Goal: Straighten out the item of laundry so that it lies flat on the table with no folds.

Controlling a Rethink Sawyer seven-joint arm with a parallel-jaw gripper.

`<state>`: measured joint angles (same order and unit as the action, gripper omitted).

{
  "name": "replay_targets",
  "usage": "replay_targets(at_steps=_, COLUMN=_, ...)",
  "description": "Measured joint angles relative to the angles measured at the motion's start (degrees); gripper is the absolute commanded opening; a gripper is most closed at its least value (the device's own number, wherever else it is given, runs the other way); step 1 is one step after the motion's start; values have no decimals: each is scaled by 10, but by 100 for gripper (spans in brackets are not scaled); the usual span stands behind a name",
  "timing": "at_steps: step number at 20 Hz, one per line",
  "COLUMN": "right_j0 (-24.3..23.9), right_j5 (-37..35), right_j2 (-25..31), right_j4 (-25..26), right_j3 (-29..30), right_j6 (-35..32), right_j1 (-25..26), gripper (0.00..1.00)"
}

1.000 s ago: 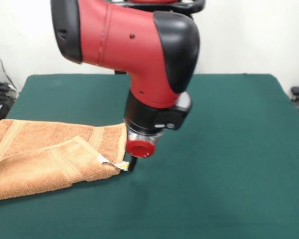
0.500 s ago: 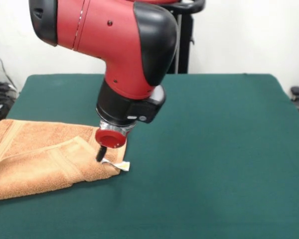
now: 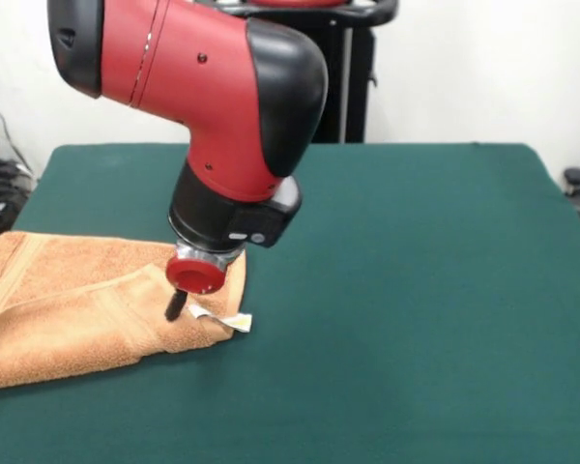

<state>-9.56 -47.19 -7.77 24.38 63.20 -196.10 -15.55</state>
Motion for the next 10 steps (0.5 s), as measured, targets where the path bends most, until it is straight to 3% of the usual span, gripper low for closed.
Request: replay_targets(at_steps=10, right_j0=7, right_j5=32, right_j2=-24, right_j4=2, right_j3=-15, right_j6=0, right_j1=36, gripper=100)
